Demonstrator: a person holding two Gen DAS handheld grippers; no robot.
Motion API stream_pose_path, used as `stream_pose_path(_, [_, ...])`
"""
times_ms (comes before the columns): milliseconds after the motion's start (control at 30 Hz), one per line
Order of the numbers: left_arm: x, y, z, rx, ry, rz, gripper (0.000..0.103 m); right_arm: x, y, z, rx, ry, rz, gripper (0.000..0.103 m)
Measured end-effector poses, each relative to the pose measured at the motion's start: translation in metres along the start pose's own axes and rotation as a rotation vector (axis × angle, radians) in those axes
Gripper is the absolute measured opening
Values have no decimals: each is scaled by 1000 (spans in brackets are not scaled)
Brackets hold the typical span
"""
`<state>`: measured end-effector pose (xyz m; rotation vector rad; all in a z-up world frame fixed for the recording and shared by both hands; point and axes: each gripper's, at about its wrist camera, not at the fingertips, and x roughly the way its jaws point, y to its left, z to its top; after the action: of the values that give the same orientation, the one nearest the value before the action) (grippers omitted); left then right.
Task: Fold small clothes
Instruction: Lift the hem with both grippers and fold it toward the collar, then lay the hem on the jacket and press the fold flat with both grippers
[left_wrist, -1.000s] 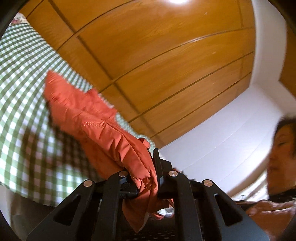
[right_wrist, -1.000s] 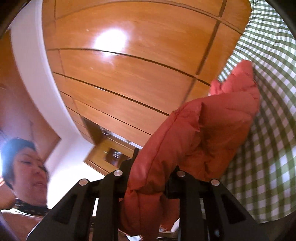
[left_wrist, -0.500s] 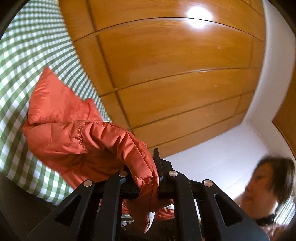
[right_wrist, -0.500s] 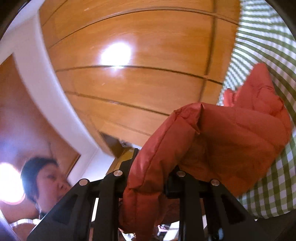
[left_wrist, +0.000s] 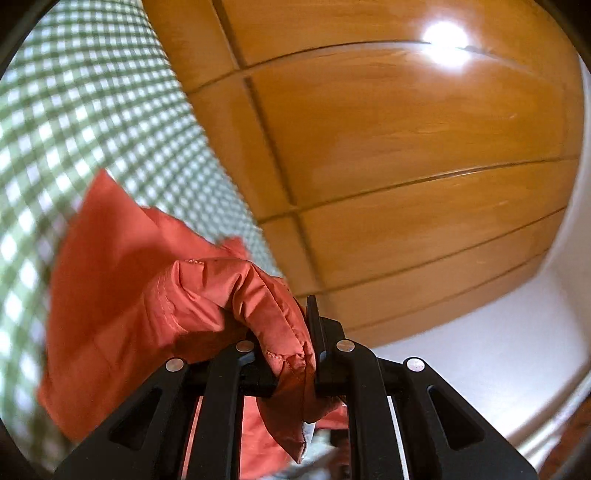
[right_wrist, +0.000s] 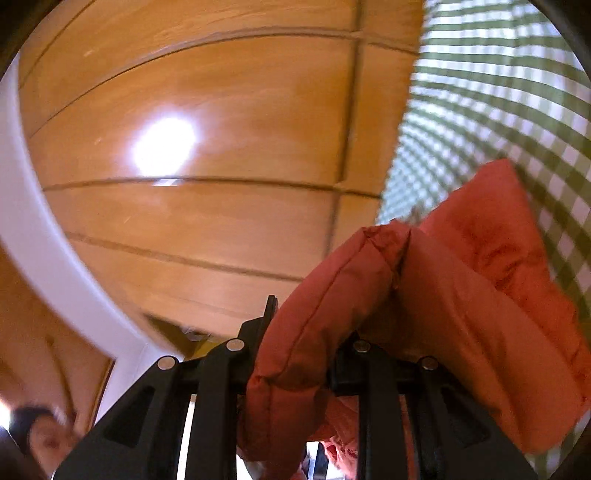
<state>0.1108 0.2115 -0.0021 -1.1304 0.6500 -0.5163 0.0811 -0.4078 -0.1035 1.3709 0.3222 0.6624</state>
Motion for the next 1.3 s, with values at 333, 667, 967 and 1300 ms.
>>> stream_pose_path(333, [47,34,12,-19,-21,109,64,22,-28,14,40,-67,-95,56])
stream_pose_path(667, [7,-9,12,94,-204,147,82,31,68,-29,-490,-53,-323,80])
stream_pose_path(967, [91,-74,-46,501,68,282,82,101,91,-93,-979,129,-708,85])
stream_pose_path(1300, [185,-25,-36,707,199,624,82,209,19,-51,-1158,248,-1065,84])
